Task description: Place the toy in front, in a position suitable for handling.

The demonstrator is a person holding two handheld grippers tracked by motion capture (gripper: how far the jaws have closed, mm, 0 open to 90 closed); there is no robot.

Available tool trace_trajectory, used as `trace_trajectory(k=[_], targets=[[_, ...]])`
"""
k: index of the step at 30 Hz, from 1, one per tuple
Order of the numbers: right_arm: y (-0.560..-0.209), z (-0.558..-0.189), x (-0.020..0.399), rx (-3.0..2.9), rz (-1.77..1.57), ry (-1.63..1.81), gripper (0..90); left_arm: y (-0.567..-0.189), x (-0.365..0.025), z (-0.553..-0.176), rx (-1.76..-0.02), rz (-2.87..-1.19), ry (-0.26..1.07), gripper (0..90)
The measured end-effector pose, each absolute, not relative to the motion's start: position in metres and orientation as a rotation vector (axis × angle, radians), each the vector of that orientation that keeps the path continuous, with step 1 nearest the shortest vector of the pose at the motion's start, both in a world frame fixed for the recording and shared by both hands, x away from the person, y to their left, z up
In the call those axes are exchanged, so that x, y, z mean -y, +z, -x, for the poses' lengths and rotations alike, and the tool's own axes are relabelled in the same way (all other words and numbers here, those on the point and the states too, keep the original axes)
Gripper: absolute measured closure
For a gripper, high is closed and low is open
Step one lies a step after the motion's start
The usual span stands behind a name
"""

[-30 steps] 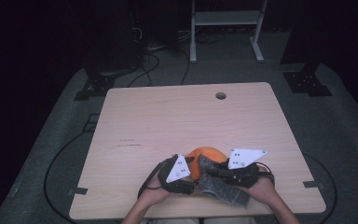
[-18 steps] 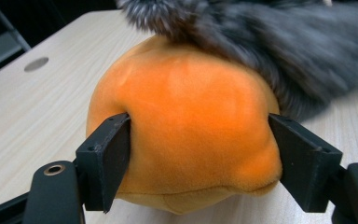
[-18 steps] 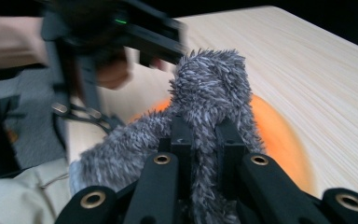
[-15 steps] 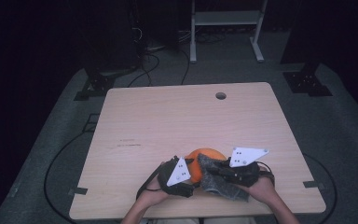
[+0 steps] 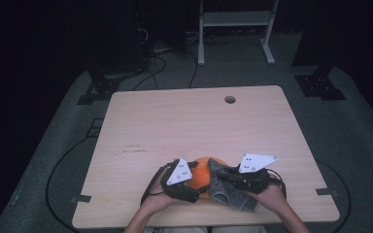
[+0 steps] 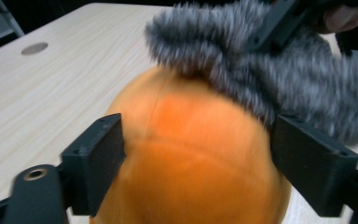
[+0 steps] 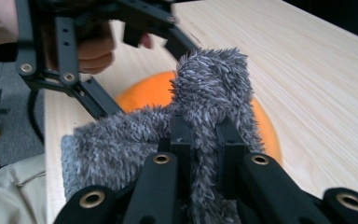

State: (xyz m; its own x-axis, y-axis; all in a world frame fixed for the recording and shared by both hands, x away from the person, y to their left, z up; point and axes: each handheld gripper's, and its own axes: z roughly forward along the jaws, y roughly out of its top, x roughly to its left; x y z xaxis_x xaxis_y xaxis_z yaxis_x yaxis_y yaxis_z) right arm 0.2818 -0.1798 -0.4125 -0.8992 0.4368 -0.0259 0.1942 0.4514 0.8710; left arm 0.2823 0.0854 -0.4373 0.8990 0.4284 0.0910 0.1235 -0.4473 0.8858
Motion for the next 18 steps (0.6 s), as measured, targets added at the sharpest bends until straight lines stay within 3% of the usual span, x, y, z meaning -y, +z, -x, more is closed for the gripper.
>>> trace_trajectory(k=[18], targets=[[-0.436, -0.302, 0.211, -2.454, -0.836, 1.330, 80.3, -0.444, -0.098, -0.285, -0.448, -2.055, 0.344, 23.6]])
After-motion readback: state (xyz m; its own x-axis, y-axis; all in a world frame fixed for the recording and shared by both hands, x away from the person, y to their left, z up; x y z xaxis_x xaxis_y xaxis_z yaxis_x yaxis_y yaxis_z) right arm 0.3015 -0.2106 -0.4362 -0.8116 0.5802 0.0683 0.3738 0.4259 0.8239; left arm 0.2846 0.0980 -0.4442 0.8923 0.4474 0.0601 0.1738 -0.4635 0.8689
